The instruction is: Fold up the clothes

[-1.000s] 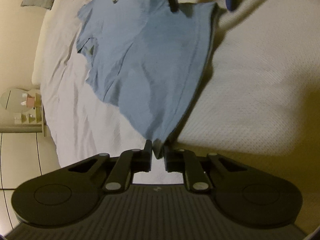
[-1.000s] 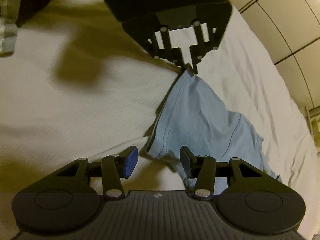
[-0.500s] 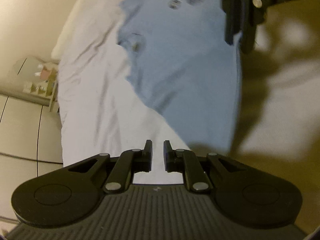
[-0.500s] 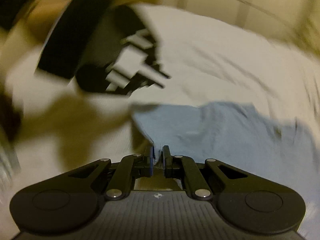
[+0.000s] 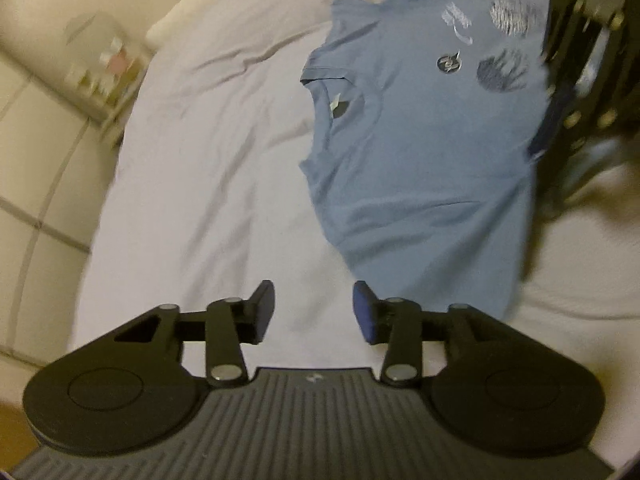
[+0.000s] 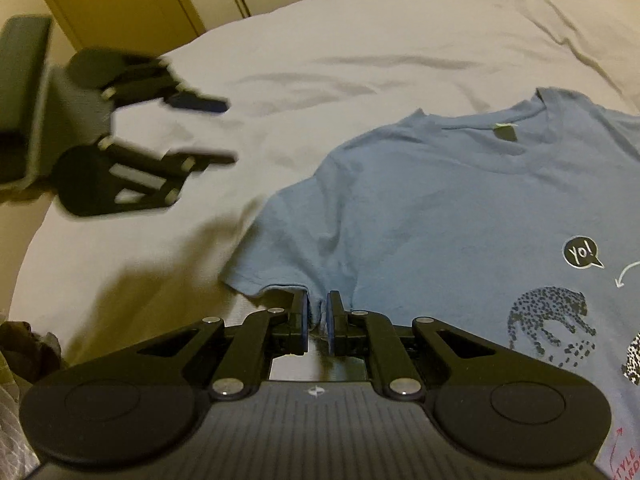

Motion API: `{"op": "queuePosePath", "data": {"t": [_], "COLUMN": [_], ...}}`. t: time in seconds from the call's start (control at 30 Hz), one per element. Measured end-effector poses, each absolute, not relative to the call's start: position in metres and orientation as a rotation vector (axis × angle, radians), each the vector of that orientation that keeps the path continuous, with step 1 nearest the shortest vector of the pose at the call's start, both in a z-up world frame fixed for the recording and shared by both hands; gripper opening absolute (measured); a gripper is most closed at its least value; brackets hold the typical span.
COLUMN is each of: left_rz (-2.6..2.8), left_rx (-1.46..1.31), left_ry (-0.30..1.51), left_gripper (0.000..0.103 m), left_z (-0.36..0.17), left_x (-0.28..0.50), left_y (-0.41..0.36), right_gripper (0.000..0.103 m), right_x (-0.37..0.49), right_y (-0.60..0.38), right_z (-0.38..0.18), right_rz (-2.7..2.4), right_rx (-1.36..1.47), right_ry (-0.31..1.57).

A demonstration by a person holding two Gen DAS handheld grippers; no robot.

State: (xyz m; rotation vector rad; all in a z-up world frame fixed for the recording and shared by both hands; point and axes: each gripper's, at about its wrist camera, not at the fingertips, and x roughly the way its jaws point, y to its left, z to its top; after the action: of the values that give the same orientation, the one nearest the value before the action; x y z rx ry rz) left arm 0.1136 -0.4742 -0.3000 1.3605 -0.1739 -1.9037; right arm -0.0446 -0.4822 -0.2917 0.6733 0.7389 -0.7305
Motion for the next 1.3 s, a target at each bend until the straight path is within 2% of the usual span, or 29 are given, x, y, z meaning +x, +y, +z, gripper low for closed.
{"op": "queuePosePath", "data": {"t": [0.07,0.2,0.33,0.37,0.47,0.53,0.6,0.77,0.97,1.1,1.17,1.2,1.23,1.3], "left_rz": [-1.917,-1.935,-1.880,-1.854,-1.775,-1.748,-1.754,-1.763,-1.807,-1.827,-1.818,-1.806,-1.796,-1.776], "left_rx": [1.368,1.389,1.375,1.373,1.372,1.410,1.473,1.649,1.642,1.592,1.579,1.565,1.544,1.503], "left_ry": [-0.124,-0.100,-0.106,-0.111,-0.126,-0.171,-0.247,-0.541,-0.648,-0.621,-0.573,-0.531,-0.480,-0.377], "left_gripper": [0.053,0.054,0.053,0.051,0.035,0.017,0.009,0.007,0.007,0.009,0.020,0.040,0.047,0.047], "left_z": [-0.306,-0.339,-0.364,-0.368,-0.377,-0.375,-0.370,-0.352,-0.345,-0.354,-0.360,-0.362,-0.362,-0.357], "left_x": [0.110,0.087,0.067,0.065,0.062,0.071,0.081,0.094,0.075,0.047,0.036,0.033,0.033,0.042], "left_y": [-0.450,-0.418,-0.420,-0.423,-0.431,-0.434,-0.434,-0.432,-0.465,-0.492,-0.507,-0.515,-0.522,-0.526], "right_gripper": [0.009,0.009,0.009,0.009,0.009,0.009,0.009,0.009,0.009,0.009,0.010,0.018,0.021,0.021], "right_x": [-0.045,-0.046,-0.045,-0.045,-0.046,-0.046,-0.045,-0.037,-0.051,-0.071,-0.079,-0.083,-0.086,-0.093], "right_y": [-0.482,-0.480,-0.476,-0.475,-0.472,-0.470,-0.468,-0.467,-0.477,-0.490,-0.498,-0.502,-0.505,-0.511], "right_z": [-0.292,-0.292,-0.284,-0.283,-0.280,-0.282,-0.285,-0.297,-0.301,-0.306,-0.313,-0.317,-0.321,-0.327], "right_rz": [-0.723,-0.707,-0.692,-0.690,-0.691,-0.689,-0.685,-0.655,-0.703,-0.772,-0.803,-0.818,-0.832,-0.856], "right_rx": [0.678,0.681,0.642,0.635,0.620,0.620,0.623,0.689,0.777,0.822,0.851,0.867,0.882,0.910], "right_ry": [0.739,0.738,0.739,0.740,0.747,0.754,0.761,0.754,0.703,0.689,0.693,0.696,0.701,0.709]}}
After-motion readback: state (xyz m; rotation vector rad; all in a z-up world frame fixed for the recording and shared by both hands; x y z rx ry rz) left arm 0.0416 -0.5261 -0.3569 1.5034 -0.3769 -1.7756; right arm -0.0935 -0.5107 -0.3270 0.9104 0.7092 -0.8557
